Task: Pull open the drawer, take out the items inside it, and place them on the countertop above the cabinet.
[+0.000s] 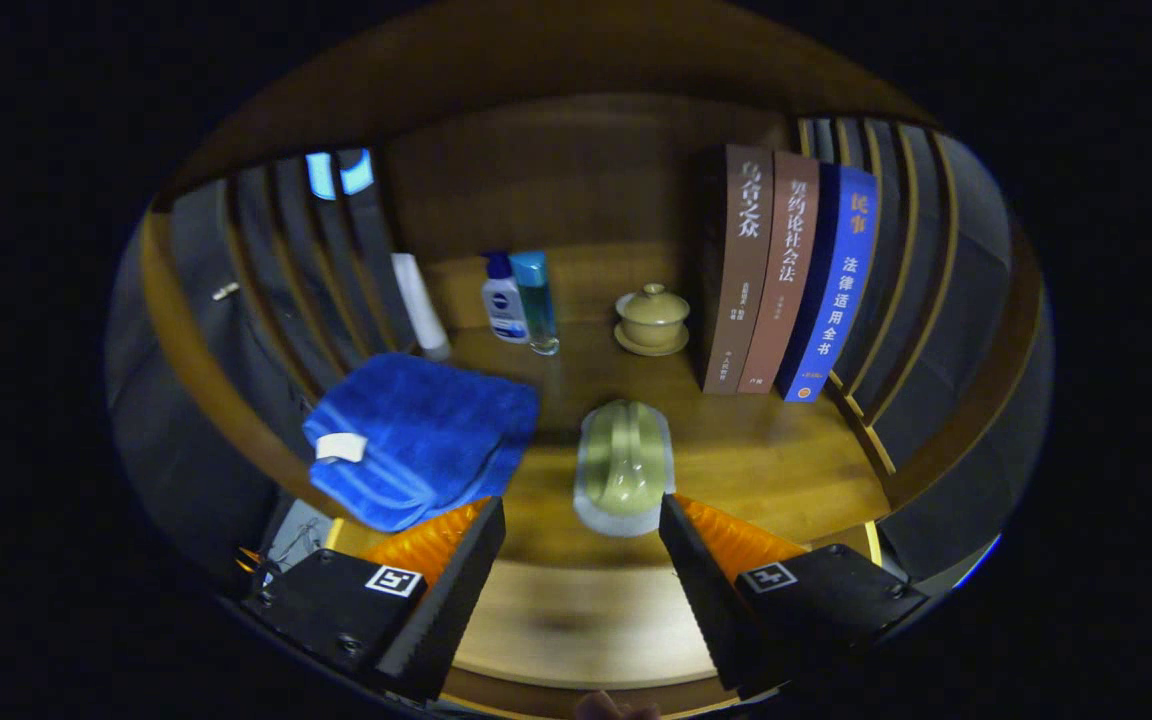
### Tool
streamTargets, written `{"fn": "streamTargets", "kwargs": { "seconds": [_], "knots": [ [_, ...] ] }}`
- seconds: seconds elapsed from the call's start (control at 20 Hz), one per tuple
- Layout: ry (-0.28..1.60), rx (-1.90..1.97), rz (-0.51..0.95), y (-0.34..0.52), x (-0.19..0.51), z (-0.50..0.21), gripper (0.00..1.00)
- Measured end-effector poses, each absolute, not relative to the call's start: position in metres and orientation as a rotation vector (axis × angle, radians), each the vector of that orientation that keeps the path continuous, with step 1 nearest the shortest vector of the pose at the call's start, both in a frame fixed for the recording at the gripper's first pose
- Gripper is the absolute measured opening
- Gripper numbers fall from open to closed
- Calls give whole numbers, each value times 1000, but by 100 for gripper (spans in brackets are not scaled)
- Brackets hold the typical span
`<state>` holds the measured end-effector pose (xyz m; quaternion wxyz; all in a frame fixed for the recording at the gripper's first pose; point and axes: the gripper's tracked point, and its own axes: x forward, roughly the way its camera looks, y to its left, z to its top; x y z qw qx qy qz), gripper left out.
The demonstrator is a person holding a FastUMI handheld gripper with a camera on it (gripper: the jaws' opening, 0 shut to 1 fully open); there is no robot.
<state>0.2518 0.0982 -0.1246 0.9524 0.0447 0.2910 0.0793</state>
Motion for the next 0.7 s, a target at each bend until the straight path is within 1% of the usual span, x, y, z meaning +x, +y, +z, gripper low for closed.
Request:
{"fn": "streamTargets", "kwargs": {
  "seconds": [0.4, 0.55, 0.7],
  "knots": [
    [193, 115, 186, 84, 131, -83, 99],
    [77, 108, 196, 89, 91, -88, 99],
    [32, 163, 177, 93, 61, -111, 99]
  ]
}}
